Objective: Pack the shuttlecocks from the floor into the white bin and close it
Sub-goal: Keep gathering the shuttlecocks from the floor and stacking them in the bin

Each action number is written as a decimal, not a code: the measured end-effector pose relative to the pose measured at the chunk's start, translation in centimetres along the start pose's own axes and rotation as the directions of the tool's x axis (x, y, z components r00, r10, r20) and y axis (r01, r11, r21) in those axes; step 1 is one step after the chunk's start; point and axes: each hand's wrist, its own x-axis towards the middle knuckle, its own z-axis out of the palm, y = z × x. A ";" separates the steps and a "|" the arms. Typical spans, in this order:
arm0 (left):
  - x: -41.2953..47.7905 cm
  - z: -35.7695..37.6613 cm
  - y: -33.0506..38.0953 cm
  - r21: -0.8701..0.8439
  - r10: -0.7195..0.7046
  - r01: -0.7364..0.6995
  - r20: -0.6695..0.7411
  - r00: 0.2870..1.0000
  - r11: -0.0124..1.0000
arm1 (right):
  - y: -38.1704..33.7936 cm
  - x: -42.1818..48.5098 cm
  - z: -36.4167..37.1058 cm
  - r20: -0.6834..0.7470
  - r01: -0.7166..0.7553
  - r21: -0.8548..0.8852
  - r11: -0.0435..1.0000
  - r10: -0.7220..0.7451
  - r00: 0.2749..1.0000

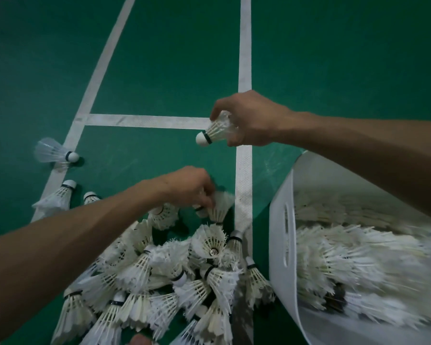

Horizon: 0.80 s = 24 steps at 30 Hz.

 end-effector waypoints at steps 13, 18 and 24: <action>-6.8 -9.6 7.6 -0.434 -0.032 -0.262 -0.563 0.826 0.862 | 5.0 -13.9 -9.1 -0.420 -0.144 0.125 0.982 0.184 0.889; -6.9 -10.9 13.8 -0.271 0.262 -0.386 -0.399 0.879 0.882 | 7.9 -21.4 -9.7 -0.406 -0.276 0.145 0.950 0.311 0.859; -1.6 -9.0 22.2 -0.085 0.497 -0.500 -0.060 0.866 0.862 | 11.8 -27.1 -7.6 -0.241 -0.415 0.083 0.906 0.422 0.874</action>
